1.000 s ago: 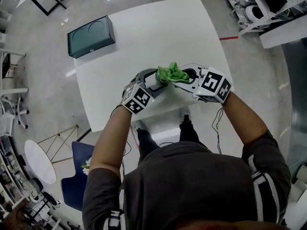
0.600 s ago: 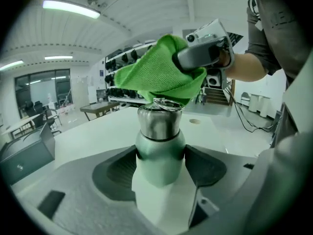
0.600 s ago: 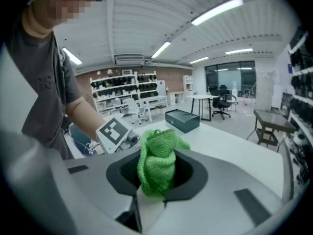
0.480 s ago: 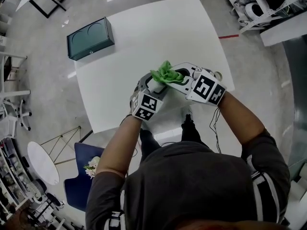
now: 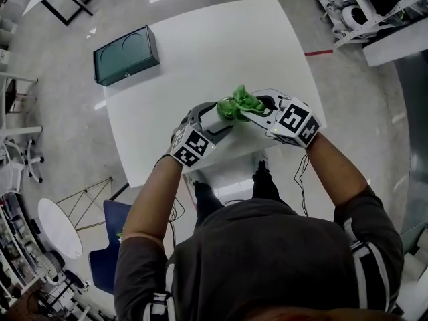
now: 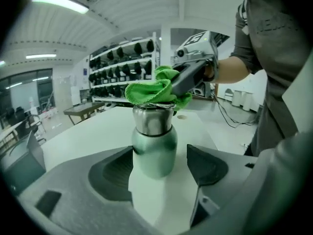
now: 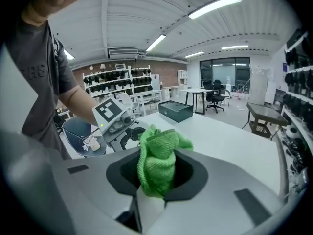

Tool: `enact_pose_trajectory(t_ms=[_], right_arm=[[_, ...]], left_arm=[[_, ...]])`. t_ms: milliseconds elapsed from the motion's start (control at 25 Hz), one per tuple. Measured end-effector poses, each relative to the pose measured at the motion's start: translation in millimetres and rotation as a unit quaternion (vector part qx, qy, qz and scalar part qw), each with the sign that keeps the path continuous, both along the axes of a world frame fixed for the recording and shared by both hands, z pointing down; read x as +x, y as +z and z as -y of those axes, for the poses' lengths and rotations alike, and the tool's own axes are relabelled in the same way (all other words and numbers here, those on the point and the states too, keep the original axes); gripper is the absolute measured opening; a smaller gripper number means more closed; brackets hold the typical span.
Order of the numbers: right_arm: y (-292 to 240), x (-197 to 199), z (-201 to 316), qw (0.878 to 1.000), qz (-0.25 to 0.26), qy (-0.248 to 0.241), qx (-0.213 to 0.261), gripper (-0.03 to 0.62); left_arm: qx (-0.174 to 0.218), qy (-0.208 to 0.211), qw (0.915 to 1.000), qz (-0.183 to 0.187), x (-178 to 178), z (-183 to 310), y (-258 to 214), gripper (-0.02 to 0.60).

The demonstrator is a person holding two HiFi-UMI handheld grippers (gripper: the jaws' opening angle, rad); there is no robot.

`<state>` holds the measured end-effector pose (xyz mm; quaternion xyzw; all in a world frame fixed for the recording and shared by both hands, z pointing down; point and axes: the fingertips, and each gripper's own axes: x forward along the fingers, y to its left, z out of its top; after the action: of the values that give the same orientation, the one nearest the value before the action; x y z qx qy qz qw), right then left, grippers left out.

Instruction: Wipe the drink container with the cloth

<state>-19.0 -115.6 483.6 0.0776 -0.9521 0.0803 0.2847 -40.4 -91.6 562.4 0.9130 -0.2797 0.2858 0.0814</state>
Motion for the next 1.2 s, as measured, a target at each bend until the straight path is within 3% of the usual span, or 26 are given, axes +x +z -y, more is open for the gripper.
enact_pose_trajectory(t_ms=[120,240,480,880,1000,1200], right_arm=[[-0.2,1.6,0.9,1.000,0.010,0.004,-0.008,0.080],[-1.2,3.2,-0.2,1.000,0.022,0.004,-0.017,0.080],[16.3,21.5,3.7,0.993,0.080,0.060,-0.064,0.081],[119.7,21.7,-25.8,0.992,-0.050,0.059,-0.102,0.083],[108.5,30.9,-23.0,0.992,-0.047,0.058,-0.101,0.083],[51.3,32.1,-22.2,0.995,-0.001,0.053,-0.079,0.081]], left_arm=[[0.024,0.074,0.9963,0.035,-4.7,-1.3,2.3,0.324],[0.042,0.103,0.9927,0.047,0.8,6.6,5.3,0.322],[0.038,0.087,0.9952,0.025,3.9,10.9,7.4,0.307],[0.025,0.073,0.9968,0.020,4.2,11.5,9.7,0.305],[0.021,0.067,0.9974,0.015,5.7,12.3,10.2,0.304],[0.021,0.065,0.9976,0.011,4.3,12.5,10.7,0.304]])
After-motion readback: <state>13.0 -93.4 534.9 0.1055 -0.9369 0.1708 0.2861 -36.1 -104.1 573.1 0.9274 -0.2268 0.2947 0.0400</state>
